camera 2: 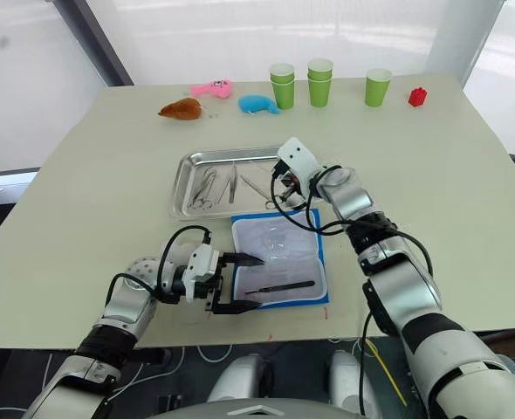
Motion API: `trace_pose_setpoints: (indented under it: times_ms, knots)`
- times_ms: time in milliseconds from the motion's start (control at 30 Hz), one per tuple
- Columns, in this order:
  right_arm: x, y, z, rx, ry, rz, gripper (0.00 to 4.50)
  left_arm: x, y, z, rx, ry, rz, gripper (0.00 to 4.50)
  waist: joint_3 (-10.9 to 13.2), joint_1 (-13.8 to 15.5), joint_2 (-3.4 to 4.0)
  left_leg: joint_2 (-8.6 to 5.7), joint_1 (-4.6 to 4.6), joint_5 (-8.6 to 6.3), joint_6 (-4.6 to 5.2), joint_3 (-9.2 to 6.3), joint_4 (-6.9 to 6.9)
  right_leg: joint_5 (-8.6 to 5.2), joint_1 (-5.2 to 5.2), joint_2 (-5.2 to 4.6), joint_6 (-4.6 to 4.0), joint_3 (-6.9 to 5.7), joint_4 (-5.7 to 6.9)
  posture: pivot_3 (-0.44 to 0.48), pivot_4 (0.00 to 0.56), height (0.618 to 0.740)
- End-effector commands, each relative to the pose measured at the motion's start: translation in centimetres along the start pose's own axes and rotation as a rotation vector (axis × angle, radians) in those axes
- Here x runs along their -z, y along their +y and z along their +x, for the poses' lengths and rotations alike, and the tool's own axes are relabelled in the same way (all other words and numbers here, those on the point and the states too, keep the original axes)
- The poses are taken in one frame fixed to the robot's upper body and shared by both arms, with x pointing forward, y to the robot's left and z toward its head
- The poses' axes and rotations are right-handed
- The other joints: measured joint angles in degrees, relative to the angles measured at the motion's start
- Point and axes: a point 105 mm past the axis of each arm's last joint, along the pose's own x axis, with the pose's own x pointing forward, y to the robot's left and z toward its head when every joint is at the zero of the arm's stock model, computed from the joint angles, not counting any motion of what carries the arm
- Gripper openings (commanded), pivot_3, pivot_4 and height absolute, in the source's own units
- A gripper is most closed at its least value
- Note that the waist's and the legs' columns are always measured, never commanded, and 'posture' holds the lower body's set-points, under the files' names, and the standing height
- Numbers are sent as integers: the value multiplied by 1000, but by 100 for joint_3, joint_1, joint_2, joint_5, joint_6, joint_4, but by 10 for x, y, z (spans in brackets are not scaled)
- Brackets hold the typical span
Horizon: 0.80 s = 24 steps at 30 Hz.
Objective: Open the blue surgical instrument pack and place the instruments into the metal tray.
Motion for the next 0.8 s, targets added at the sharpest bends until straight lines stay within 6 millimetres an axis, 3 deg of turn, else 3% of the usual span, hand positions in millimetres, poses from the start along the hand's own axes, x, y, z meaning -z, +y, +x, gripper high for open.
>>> trace_pose_setpoints:
  times_ms: [33, 467, 567, 700, 733, 800]
  knots:
    - [-13, 0, 5, 14, -30, 18, 9, 54, -34, 9, 49, 129, -244, 4500, 0, -1, 0, 0, 0, 0, 0, 0, 0, 0, 0, 0, 0, 0, 0, 0, 150, 740]
    - [-2, 6, 13, 5, 39, 100, 9, 55, -35, 9, 44, 128, -248, 4500, -1, -14, 1, 0, 1, 0, 0, 1, 0, 1, 0, 0, 0, 3, 3, 0, 150, 740]
    - [-5, 5, 12, 2, 24, 106, 964, 55, -35, 10, 44, 127, -248, 4500, -1, -13, 1, 0, 1, 0, 0, 1, 0, 1, 1, 0, 0, 3, 3, 0, 150, 740]
    - [-13, 3, 9, -7, -14, 98, 2903, 55, -35, 10, 44, 128, -250, 4500, -1, -14, 1, -1, 2, 0, 0, 1, 0, 1, 1, 0, 0, 3, 3, 0, 150, 740]
    - [-14, 2, 8, -7, -26, 87, 3180, 56, -36, 10, 44, 129, -250, 4500, -1, -14, 1, -1, 2, 0, 0, 1, 0, 1, 1, 0, 0, 3, 3, 0, 150, 740]
    - [-20, -2, 4, -3, -63, 70, 3180, 56, -36, 10, 45, 129, -251, 4500, -1, -12, 2, -1, 1, 0, 0, 1, 0, 1, 0, 0, 1, 3, 4, 0, 150, 740]
